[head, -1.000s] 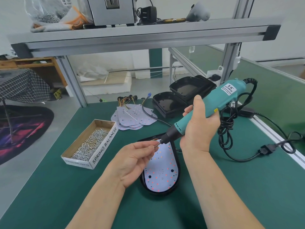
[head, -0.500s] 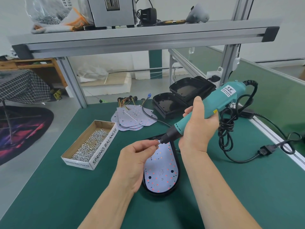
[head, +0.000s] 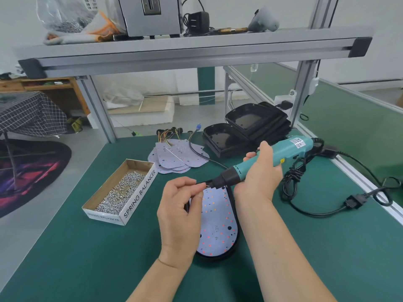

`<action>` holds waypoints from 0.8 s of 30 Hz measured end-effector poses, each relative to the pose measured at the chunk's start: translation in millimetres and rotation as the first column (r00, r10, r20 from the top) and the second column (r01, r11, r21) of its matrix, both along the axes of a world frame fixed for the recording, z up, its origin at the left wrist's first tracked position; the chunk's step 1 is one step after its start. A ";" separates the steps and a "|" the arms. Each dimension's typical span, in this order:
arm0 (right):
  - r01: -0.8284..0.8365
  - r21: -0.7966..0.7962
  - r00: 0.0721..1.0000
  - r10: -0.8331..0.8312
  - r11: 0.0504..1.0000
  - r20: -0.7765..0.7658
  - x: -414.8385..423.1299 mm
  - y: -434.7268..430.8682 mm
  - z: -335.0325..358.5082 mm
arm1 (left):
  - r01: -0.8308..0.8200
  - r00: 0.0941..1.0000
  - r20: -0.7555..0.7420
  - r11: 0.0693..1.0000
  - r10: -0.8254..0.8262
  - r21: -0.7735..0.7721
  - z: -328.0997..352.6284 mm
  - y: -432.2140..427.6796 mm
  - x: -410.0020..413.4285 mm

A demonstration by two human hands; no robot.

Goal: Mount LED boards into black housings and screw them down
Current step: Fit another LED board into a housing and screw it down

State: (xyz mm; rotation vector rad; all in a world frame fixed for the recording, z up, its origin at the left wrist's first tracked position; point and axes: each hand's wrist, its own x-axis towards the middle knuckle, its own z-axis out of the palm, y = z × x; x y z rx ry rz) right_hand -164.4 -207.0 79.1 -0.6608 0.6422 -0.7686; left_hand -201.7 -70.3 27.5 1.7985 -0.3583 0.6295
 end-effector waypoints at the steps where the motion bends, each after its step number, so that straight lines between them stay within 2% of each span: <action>1: -0.004 0.007 1.000 0.004 1.000 -0.001 0.2 0.5 -0.9 | -0.002 1.000 0.008 1.000 0.002 -0.014 -1.8 0.3 0.0; 10: -0.001 0.012 1.000 0.001 1.000 0.027 1.2 -4.4 1.7 | 0.126 0.991 -0.025 0.976 -0.132 -0.177 -3.0 4.2 8.3; 19: -0.001 -0.051 0.999 0.003 0.999 0.046 5.8 -4.3 1.8 | 0.144 0.982 -0.098 0.978 -0.159 -0.148 -11.7 16.5 14.6; 21: -0.001 -0.078 0.999 0.005 0.997 0.045 7.8 -4.5 1.6 | 0.021 0.976 -0.216 0.999 -0.026 -0.025 -17.9 26.3 21.1; 22: -0.001 -0.094 0.999 0.005 0.996 0.047 9.0 -4.4 1.9 | -0.036 0.937 -0.345 0.997 0.056 0.064 -20.3 31.8 26.3; 24: 0.012 -0.142 0.999 -0.005 0.990 0.049 12.3 -2.8 2.8 | -0.007 0.756 -0.644 0.986 0.115 0.169 -23.0 38.5 37.2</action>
